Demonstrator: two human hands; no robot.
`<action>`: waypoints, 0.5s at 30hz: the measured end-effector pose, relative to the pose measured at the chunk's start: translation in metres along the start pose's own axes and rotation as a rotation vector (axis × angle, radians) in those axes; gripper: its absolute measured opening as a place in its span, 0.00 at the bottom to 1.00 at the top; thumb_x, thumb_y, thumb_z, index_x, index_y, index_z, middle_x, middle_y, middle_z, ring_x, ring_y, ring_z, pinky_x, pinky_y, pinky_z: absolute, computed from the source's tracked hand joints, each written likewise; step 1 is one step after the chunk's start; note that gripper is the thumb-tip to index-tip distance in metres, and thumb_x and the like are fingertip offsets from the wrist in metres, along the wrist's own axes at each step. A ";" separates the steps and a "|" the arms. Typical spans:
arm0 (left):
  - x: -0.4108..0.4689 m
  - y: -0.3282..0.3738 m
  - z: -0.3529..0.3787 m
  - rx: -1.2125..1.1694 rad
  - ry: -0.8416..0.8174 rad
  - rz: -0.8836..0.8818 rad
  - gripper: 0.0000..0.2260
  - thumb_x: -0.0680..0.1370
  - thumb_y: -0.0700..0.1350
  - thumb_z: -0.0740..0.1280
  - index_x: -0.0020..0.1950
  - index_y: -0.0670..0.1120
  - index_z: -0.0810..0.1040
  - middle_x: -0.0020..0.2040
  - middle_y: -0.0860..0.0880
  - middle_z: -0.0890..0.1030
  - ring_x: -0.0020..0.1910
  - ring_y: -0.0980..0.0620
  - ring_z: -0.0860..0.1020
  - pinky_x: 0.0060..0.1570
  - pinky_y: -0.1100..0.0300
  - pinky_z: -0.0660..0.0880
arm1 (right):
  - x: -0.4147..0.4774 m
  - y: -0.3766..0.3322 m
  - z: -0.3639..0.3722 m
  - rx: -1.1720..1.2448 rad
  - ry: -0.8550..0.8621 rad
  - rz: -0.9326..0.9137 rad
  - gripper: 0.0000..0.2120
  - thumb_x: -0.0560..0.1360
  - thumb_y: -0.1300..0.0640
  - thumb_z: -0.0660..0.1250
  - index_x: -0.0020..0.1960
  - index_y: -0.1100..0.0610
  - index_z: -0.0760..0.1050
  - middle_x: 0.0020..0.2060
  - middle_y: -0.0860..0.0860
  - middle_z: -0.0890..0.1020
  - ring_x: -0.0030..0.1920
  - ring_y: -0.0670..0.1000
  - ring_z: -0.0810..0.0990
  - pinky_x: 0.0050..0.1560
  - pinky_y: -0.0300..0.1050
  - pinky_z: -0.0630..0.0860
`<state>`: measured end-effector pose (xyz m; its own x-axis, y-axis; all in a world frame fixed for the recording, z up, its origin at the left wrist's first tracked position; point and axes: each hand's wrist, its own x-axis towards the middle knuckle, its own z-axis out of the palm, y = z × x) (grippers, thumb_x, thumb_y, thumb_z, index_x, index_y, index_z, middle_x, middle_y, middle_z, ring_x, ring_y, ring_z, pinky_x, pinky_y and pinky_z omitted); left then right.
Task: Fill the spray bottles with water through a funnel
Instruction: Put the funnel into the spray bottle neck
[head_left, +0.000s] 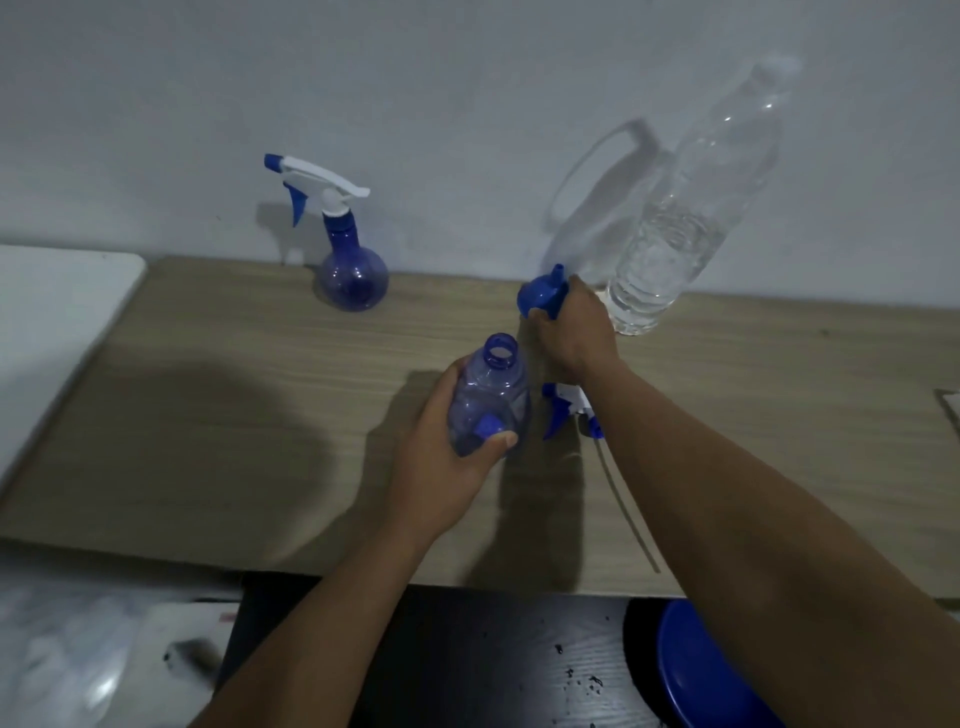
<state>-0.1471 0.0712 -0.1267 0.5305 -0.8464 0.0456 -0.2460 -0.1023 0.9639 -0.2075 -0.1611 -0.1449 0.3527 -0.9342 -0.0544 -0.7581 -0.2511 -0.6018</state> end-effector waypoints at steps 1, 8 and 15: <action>0.000 -0.002 0.000 -0.007 -0.001 -0.009 0.34 0.71 0.38 0.77 0.74 0.53 0.68 0.64 0.63 0.77 0.61 0.69 0.75 0.54 0.76 0.70 | 0.000 0.000 0.000 -0.001 0.001 -0.001 0.25 0.76 0.52 0.69 0.69 0.61 0.69 0.62 0.60 0.78 0.60 0.61 0.78 0.59 0.55 0.76; -0.002 -0.001 0.000 -0.005 0.015 -0.010 0.34 0.71 0.39 0.77 0.70 0.61 0.68 0.60 0.70 0.76 0.60 0.71 0.74 0.54 0.77 0.70 | 0.001 0.002 -0.002 0.011 -0.004 0.003 0.27 0.76 0.53 0.71 0.69 0.61 0.67 0.62 0.61 0.78 0.60 0.62 0.78 0.57 0.54 0.74; 0.000 -0.002 0.002 -0.025 0.000 0.002 0.33 0.71 0.37 0.76 0.68 0.64 0.68 0.60 0.70 0.77 0.60 0.68 0.76 0.56 0.72 0.72 | -0.013 -0.001 -0.018 -0.008 -0.048 -0.013 0.27 0.75 0.50 0.72 0.69 0.61 0.70 0.63 0.59 0.76 0.62 0.61 0.76 0.57 0.51 0.73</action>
<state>-0.1483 0.0703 -0.1289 0.5304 -0.8464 0.0477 -0.2265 -0.0873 0.9701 -0.2215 -0.1531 -0.1291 0.3884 -0.9176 -0.0846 -0.7574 -0.2656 -0.5966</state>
